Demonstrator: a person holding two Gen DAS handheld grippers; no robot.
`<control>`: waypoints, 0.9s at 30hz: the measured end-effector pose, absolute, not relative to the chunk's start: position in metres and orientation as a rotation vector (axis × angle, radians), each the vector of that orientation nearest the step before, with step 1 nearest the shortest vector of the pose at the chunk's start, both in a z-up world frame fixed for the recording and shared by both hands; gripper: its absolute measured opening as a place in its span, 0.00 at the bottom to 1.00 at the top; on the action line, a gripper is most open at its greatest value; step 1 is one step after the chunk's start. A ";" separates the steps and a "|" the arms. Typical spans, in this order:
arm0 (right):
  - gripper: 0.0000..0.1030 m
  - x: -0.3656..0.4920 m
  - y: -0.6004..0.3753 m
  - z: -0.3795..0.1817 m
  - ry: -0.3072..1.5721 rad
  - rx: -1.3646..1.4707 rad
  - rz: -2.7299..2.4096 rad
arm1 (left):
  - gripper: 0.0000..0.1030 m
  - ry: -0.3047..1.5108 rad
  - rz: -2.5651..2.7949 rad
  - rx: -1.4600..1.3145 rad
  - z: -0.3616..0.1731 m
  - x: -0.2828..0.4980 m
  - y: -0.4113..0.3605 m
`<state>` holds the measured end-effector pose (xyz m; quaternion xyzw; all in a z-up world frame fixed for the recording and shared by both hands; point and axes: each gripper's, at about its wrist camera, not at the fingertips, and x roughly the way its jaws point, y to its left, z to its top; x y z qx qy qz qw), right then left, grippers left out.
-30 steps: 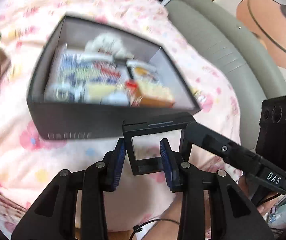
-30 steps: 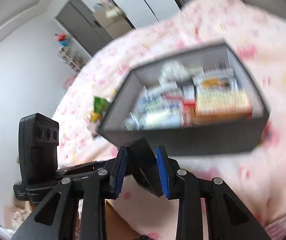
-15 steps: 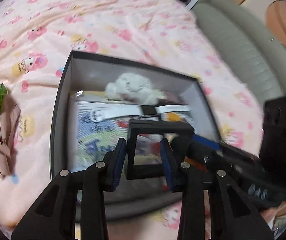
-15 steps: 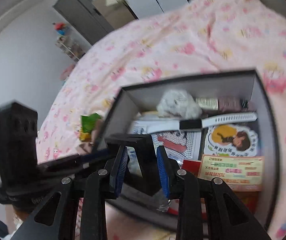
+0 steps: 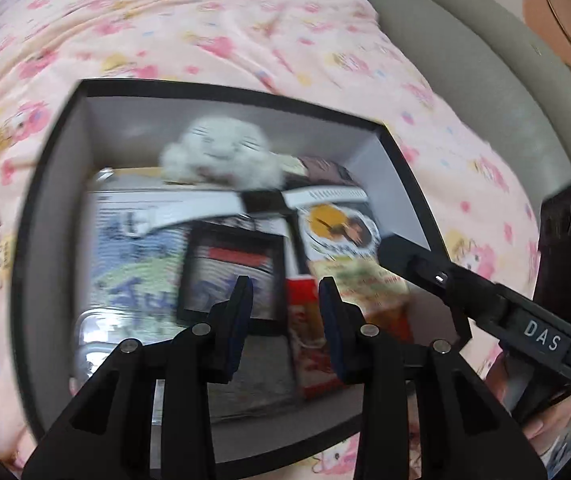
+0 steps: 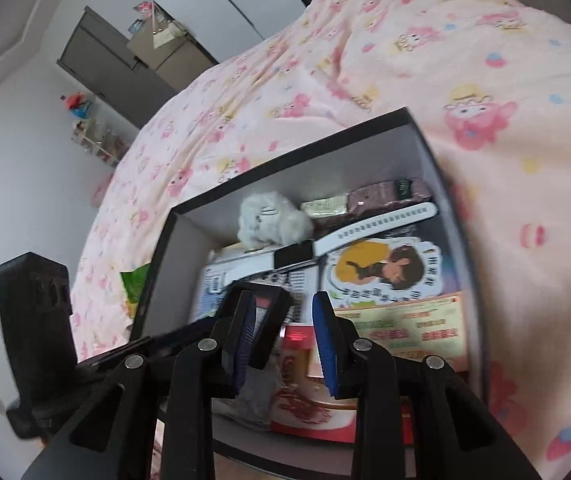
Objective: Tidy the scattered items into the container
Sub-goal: 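Open the left gripper to drop the frame into the box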
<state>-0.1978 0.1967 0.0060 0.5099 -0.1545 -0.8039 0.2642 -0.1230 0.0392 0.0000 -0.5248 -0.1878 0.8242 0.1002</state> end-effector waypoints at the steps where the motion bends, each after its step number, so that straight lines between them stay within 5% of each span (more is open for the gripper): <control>1: 0.26 -0.197 0.196 0.004 -0.398 1.390 -2.185 | 0.32 -0.535 2.433 -1.558 -0.001 -0.125 0.046; 16: 0.26 -0.201 0.196 -0.007 -0.320 1.424 -2.287 | 0.31 -0.687 2.521 -1.685 -0.018 -0.146 0.042; 27: 0.26 -0.200 0.189 -0.018 -0.307 1.485 -2.221 | 0.35 -0.680 2.391 -1.535 -0.008 -0.129 0.029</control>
